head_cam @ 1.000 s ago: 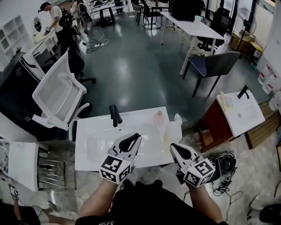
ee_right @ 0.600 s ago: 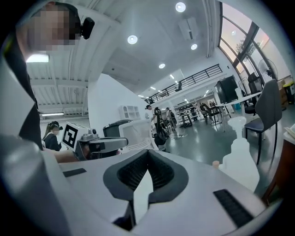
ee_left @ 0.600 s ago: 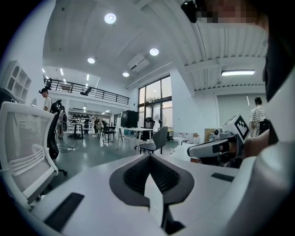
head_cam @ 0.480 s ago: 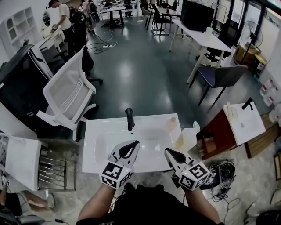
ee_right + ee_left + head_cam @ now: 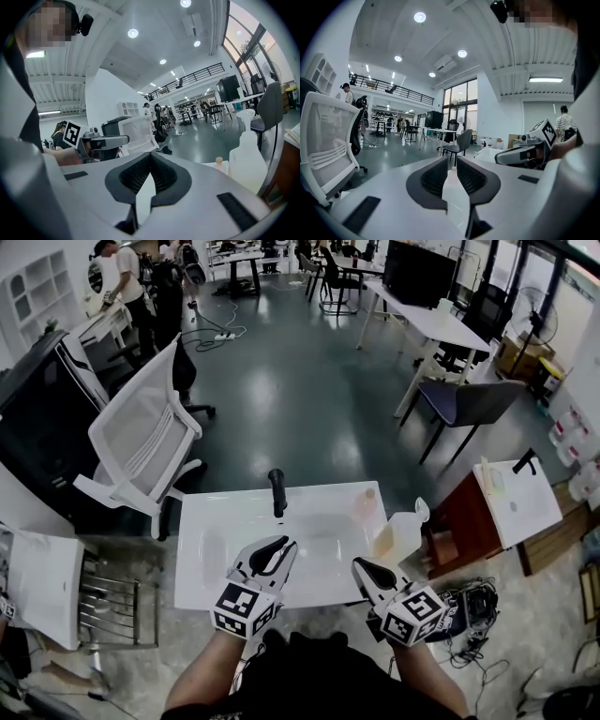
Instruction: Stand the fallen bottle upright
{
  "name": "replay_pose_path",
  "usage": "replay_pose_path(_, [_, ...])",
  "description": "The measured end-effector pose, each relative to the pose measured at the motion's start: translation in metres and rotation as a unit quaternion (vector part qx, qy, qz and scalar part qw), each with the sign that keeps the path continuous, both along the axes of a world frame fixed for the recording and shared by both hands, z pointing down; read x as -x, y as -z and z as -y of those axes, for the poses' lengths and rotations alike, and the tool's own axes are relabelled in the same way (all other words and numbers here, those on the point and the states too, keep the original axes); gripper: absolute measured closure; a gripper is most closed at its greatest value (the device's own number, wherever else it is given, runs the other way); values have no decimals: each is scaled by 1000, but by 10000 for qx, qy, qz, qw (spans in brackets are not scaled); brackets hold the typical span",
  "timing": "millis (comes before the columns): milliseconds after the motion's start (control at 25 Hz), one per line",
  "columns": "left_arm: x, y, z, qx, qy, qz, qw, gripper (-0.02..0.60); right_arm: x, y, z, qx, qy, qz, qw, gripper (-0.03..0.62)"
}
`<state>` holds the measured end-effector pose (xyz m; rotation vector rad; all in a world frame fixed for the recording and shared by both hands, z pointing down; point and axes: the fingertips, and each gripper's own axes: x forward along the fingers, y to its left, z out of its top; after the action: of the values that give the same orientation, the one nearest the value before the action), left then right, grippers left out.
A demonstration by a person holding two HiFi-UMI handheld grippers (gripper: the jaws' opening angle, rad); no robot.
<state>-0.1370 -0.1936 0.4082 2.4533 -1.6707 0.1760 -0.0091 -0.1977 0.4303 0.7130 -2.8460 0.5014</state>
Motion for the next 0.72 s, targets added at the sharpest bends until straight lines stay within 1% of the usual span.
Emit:
replay_pose_path(80, [0, -2, 1, 36, -3, -5, 10000, 495, 0, -1, 0, -25, -7, -28, 10000, 580])
replay_pose_path(200, [0, -2, 0, 53, 10, -28, 10000, 494, 0, -2, -1, -140, 69, -92, 9998, 582])
replay_pose_path(280, [1, -1, -1, 35, 29, -15, 10000, 534, 1, -1, -2, -271, 142, -162, 9994, 582])
replay_pose_path(360, [2, -2, -1, 46, 45, 20, 10000, 548, 3, 1, -3, -428, 180, -230, 9987, 582])
replay_pose_path(480, [3, -6, -1, 100, 69, 28, 9999, 548, 5, 1, -3, -567, 219, -278, 9978, 583])
replay_pose_path(720, [8, -7, 0, 172, 193, 60, 9996, 548, 3, 3, 3, -636, 169, -262, 9975, 583])
